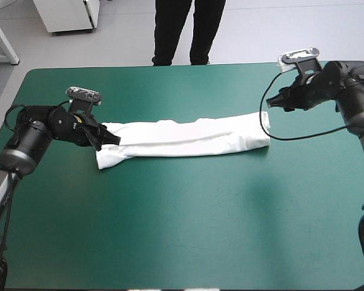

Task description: Fold the cloth

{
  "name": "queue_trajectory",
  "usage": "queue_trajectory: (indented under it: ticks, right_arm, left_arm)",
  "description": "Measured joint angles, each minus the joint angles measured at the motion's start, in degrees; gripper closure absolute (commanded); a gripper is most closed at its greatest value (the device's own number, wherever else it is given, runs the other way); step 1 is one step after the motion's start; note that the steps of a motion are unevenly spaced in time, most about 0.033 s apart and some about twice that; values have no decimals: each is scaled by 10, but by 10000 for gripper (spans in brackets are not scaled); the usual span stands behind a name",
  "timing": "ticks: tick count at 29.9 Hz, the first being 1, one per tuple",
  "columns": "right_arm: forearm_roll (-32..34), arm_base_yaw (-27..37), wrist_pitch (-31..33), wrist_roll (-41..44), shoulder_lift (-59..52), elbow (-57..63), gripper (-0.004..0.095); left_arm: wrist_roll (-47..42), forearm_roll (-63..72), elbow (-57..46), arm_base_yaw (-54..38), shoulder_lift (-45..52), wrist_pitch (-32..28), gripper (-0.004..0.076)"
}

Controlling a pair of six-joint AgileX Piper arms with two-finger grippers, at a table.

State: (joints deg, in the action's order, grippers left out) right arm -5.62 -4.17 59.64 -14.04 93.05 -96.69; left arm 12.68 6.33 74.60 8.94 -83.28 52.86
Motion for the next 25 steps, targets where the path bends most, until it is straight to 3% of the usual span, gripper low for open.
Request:
queue_trajectory:
  ticks: [2,6,8,12,18,25]
  right_arm:
    - [6,0,3,5,-38,16,530]
    - [37,0,7,22,-114,69,704]
    - [56,0,7,38,-148,95,735]
    - [83,1,5,60,-197,143,699]
    - [56,2,0,47,-204,167,534]
    - [25,2,-12,36,-163,167,517]
  left_arm:
    - [35,60,0,1,14,17,725]
    - [124,178,0,17,25,20,746]
    - [152,217,0,30,22,14,746]
    - [183,266,8,51,-7,-3,746]
    - [196,283,88,80,-117,-7,746]
    - [195,298,242,110,-255,20,746]
